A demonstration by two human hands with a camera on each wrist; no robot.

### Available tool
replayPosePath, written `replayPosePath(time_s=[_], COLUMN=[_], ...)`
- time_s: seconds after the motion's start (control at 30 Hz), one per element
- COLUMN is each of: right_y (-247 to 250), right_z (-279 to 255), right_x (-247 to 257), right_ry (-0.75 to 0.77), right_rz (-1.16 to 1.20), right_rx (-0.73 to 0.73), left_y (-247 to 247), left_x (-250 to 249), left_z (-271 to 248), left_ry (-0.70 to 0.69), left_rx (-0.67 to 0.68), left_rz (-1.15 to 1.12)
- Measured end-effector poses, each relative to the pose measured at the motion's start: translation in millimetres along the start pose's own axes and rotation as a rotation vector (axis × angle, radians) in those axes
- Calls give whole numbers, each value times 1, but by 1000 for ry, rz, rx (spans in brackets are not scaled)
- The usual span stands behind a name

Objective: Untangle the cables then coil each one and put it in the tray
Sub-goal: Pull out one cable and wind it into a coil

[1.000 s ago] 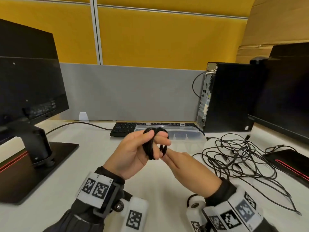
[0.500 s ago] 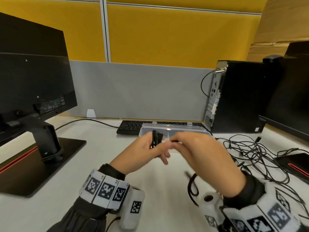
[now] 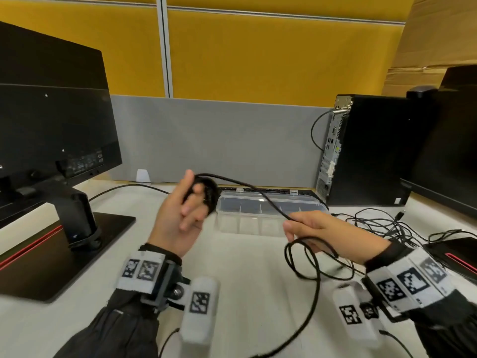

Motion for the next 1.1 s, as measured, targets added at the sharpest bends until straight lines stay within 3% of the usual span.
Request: replayPosePath(time_s=[0.2,0.47,0.57,0.7,0.8,0.93,1.0,1.1], right_y=[23,50,68,77,81,92,93,87], right_z=[-24,-28,-32,-36,-42,-53,-56,-55], right_x=[-26,-29,-44,-67,-81,-102,-102,-88], right_ry=[-120,-126,-219,-393,-447,-495,-464,-417], right_rz=[9,-348,-474,-660,-751,-694,-609,-263], right_rx=[-30,-254,-341,-255,-296,-394,-518,-754], left_y=[27,42,49,60,64,72,75,73], left_x=[-21,-29,-36,-42,-45,-52,-52,-47], left_z=[9,15,17,18,17,15,15,17], left_ry=[-136,-250,-290,-323,-347,-392,-400,-420], left_rx=[-185,-253,-293,-356,-387,-415,-432,-486], left_rz=[-109,-219,-253,-341,-326,-384,-402,-320])
Point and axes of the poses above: each hand's wrist, its own z-axis towards the middle knuckle, its own y-axis out of the back of the hand, x = y × z, the point moved 1 cm from there along z, towards the middle knuckle, and after that the axes turned 5 degrees about -x, right-handed, at the moved point
